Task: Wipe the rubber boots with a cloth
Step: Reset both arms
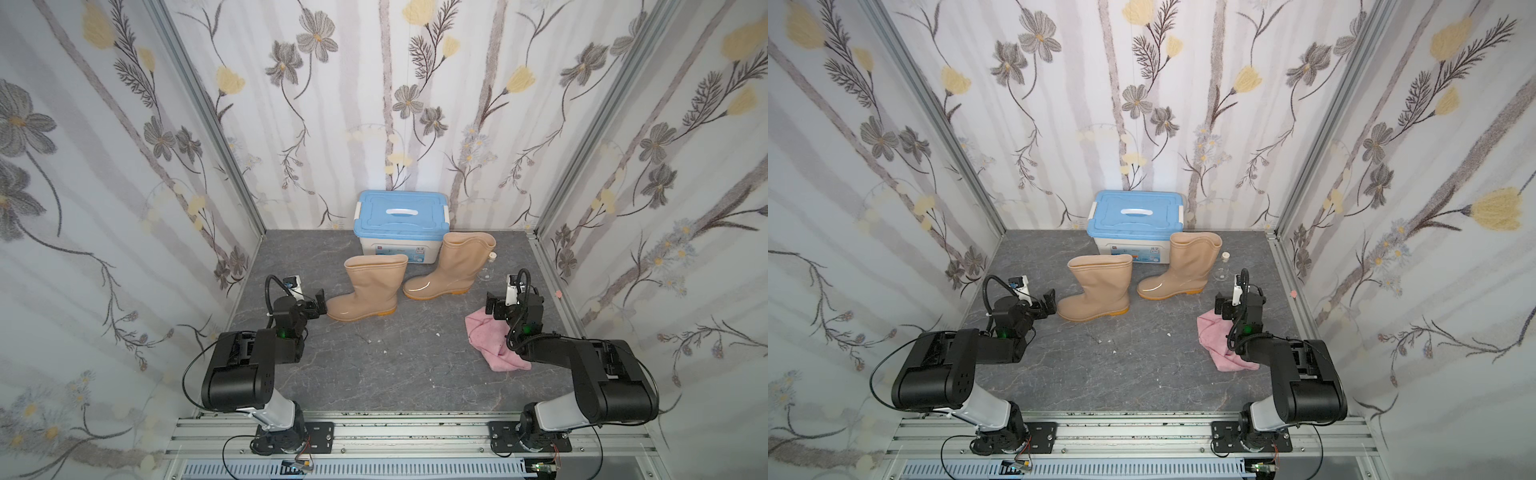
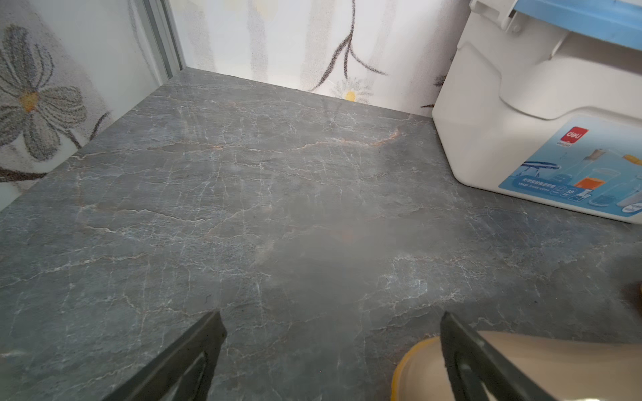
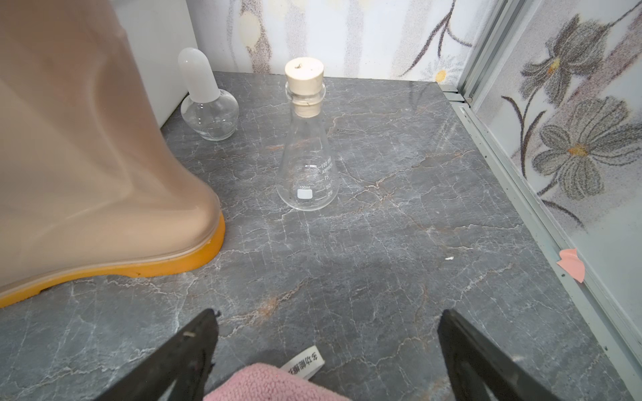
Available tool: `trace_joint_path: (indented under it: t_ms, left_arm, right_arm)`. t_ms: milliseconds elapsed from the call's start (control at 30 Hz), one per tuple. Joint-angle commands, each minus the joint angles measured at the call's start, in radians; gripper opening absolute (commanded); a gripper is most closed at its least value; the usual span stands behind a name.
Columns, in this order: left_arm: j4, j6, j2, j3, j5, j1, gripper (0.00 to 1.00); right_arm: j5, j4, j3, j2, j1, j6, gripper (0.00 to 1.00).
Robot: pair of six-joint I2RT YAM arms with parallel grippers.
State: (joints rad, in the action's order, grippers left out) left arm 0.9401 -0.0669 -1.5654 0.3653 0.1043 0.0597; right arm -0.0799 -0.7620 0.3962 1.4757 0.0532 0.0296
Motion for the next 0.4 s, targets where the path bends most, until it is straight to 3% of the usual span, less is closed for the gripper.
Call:
trace_joint_path:
  t_ms: [0,367]
  left_arm:
    - [0.0,0.023,0.002,0.007,0.001,-0.001,1.0]
    - [-0.026,0.029,0.003,0.02,-0.021,-0.011,1.0]
  right_arm:
    - [-0.001,-0.009,0.006,0.003,0.0,0.006,1.0]
    - [-0.001,-0.009,0.004,0.002,0.001,0.005,1.0]
